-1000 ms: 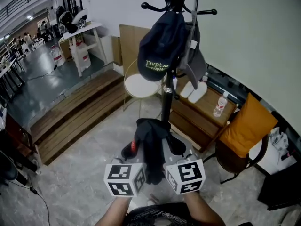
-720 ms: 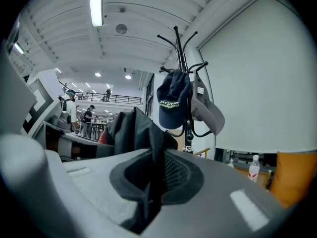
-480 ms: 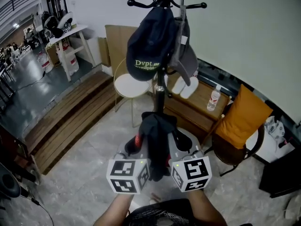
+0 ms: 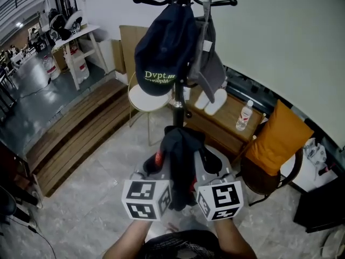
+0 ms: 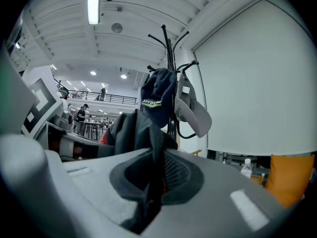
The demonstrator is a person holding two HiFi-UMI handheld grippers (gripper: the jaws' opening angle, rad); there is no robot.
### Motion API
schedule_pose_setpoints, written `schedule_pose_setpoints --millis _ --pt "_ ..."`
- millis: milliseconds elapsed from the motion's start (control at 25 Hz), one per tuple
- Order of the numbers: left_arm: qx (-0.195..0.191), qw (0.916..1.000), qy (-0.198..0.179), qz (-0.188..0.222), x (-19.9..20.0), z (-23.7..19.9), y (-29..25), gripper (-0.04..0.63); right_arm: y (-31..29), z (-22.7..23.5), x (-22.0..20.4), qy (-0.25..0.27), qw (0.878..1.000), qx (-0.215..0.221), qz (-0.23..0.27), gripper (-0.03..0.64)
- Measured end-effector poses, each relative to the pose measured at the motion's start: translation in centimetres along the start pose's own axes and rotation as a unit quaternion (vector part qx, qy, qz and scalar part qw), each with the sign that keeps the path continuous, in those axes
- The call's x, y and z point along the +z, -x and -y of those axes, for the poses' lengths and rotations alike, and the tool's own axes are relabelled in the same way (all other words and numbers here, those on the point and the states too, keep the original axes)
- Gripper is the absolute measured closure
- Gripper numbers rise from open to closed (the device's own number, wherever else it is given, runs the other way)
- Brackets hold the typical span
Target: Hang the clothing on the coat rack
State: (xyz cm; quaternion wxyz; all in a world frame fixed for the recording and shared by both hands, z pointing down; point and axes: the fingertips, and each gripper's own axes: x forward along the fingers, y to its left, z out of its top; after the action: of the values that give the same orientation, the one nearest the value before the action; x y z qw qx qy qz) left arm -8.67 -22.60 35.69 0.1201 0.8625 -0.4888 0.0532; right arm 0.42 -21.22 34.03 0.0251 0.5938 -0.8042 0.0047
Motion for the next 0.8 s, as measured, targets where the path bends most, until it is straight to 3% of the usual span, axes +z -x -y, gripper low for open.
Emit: schedule_pose_setpoints --millis 800 --pt "0.028 0.9991 -0.015 0.026 3.4 0.4 -5.6 0.560 -4.4 5.3 2.2 0.012 0.999 0.027 0.030 0.595"
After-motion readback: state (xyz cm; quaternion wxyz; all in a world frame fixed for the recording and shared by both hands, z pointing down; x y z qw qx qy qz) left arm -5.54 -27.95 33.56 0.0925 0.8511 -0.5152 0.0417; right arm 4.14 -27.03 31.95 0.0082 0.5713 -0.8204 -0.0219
